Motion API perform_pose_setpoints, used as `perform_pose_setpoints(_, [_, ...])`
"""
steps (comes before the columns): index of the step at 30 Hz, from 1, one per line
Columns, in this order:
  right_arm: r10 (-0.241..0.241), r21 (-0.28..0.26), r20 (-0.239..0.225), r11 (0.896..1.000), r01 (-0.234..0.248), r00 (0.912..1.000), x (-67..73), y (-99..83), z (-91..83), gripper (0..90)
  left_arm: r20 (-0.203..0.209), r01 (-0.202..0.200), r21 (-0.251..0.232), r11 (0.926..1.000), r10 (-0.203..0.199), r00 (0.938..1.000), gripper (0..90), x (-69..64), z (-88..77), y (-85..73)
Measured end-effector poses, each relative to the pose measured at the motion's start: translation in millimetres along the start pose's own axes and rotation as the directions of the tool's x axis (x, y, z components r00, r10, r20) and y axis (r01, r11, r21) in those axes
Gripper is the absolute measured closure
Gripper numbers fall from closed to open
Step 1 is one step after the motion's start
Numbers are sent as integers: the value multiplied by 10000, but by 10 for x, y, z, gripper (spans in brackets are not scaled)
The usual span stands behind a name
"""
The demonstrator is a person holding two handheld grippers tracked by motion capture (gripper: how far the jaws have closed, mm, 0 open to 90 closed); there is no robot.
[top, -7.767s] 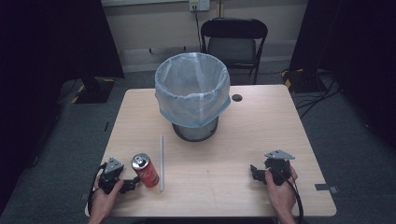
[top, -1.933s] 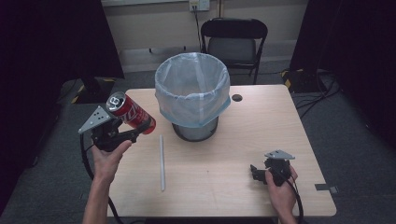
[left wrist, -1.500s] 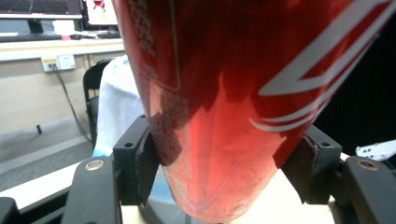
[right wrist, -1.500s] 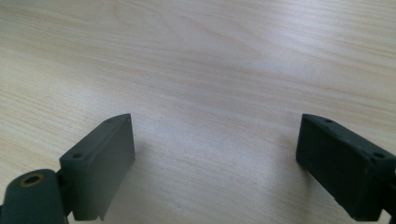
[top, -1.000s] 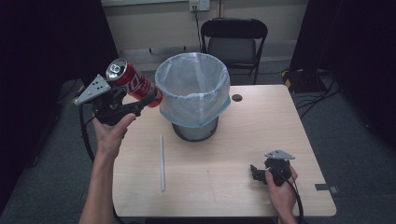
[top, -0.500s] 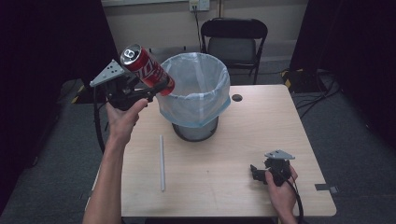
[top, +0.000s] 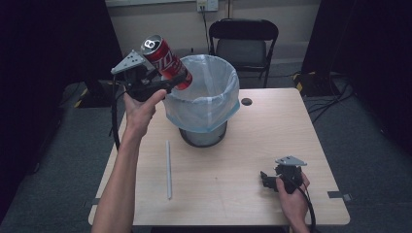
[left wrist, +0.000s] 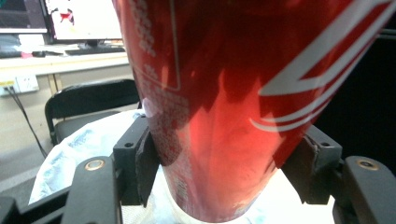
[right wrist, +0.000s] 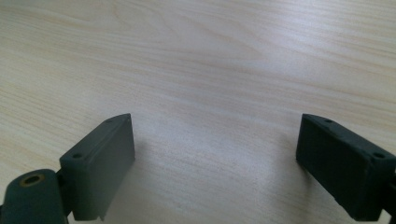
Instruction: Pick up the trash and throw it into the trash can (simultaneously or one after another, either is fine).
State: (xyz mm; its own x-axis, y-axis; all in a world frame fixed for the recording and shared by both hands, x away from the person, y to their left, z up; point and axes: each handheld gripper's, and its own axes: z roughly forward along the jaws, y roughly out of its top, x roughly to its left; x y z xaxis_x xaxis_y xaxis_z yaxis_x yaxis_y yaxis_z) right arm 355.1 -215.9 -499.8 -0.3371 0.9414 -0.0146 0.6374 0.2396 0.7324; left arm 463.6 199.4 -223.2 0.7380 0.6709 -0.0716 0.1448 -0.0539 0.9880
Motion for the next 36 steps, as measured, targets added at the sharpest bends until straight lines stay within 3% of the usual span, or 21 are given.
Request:
perform_pose_setpoints(4, [3, 3, -3, 10000, -3, 10000, 0, 0, 0, 107, 32, -60, 43, 10000, 60, 10000, 349, 34, 110, 39])
perform_pose_setpoints(7, [0, 1, -1, 10000, 0, 10000, 0, 0, 0, 107, -24, -347, 183, 9992, 348, 9994, 346, 21, 183, 56])
perform_pose_setpoints(10, [-2, 0, -1, 10000, 2, 10000, 0, 0, 0, 107, -75, -46, 150, 9999, 47, 10000, 343, 52, 246, 51])
perform_pose_setpoints(16, [-3, 0, 1, 10000, 3, 10000, 0, 0, 0, 107, -73, 165, 233, 9996, -163, 9998, 339, 91, 311, 16])
perform_pose_setpoints(18, [-6, -1, 2, 10000, 6, 10000, 0, 0, 0, 107, -82, 456, 184, 9988, -454, 9989, 336, 120, 324, -8])
perform_pose_setpoints(23, [-1, 1, 2, 10000, 1, 10000, 0, 0, 0, 107, -190, 743, 214, 9970, -739, 9971, 286, 169, 322, -48])
perform_pose_setpoints(26, [0, 2, -1, 10000, 0, 10000, 0, 0, 0, 107, -71, 572, 278, 9980, -570, 9983, 443, 159, 299, -49])
perform_pose_setpoints(36, [-2, 1, -2, 10000, 2, 10000, 0, 0, 0, 107, 15, 627, 195, 9978, -628, 9980, 325, 141, 214, -45])
